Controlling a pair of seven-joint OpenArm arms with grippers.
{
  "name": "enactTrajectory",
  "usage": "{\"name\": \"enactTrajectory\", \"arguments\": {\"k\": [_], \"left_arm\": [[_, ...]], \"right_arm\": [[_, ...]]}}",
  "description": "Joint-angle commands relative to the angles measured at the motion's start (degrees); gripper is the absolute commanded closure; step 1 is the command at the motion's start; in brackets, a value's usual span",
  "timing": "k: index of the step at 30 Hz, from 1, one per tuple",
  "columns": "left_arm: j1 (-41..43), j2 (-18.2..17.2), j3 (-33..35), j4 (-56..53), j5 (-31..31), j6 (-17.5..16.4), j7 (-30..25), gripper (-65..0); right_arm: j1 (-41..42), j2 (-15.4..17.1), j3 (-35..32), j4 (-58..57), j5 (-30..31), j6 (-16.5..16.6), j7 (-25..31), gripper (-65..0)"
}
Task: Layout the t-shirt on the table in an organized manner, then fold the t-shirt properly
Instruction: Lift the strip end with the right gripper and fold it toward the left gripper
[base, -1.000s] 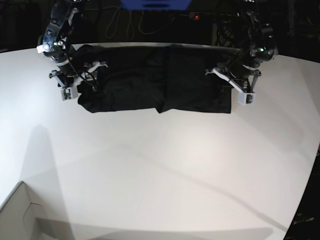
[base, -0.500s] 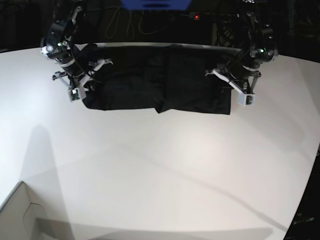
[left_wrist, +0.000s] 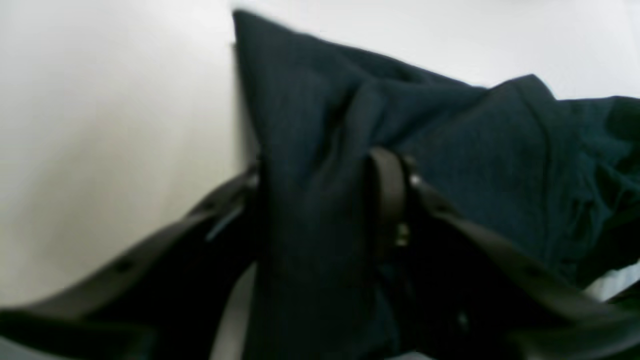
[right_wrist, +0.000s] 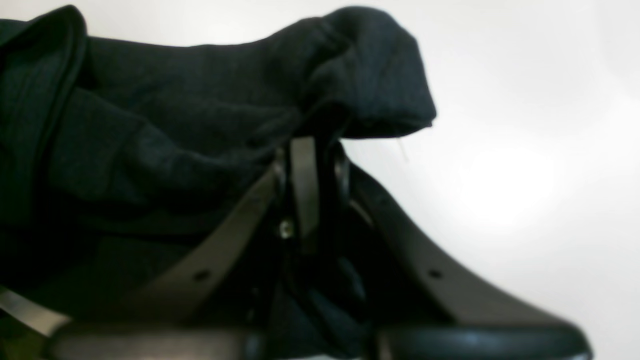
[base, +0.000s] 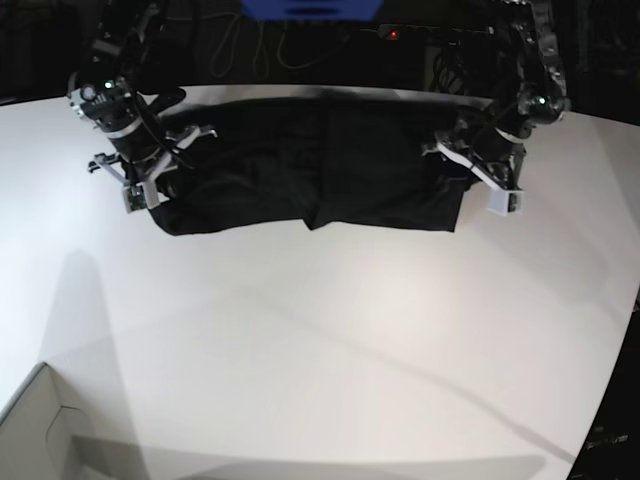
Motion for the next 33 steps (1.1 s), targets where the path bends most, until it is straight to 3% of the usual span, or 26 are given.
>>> {"name": "enactTrajectory", "arguments": {"k": [1, 5, 11, 19, 26, 33], "left_arm": [[-0.2, -0.57, -0.26, 1.29, -2.1, -0.25, -1.18, -28.2], [-0.11, -2.24, -0.26, 1.29, -5.44, -0.25, -1.18, -32.0], [0.77, -3.04, -1.4, 1.64, -9.57, -0.25, -1.18, -33.1], [1.73, -2.95, -10.02, 5.95, -9.92, -0.25, -1.18, -33.1], [1.65, -2.95, -17.05, 2.61, -9.66, -0.25, -1.18, -33.1], [2.26, -3.04, -18.64, 0.94, -9.57, -0.25, -1.18, -33.1]], "right_arm": [[0.19, -0.56, -0.1, 1.3, 0.73, 0.19, 1.31, 0.0], [-0.69, -0.64, -1.77, 2.09, 0.73, 0.19, 1.31, 0.0], [-4.12, -0.64, -9.33, 8.77, 0.73, 0.19, 1.31, 0.0], [-5.61, -0.64, -18.03, 9.91, 0.55, 0.19, 1.31, 0.0], [-5.53, -0.64, -28.49, 10.0, 0.46, 0.19, 1.84, 0.0], [-1.22, -0.64, -38.87, 9.04, 0.46, 0.19, 1.31, 0.0]]}}
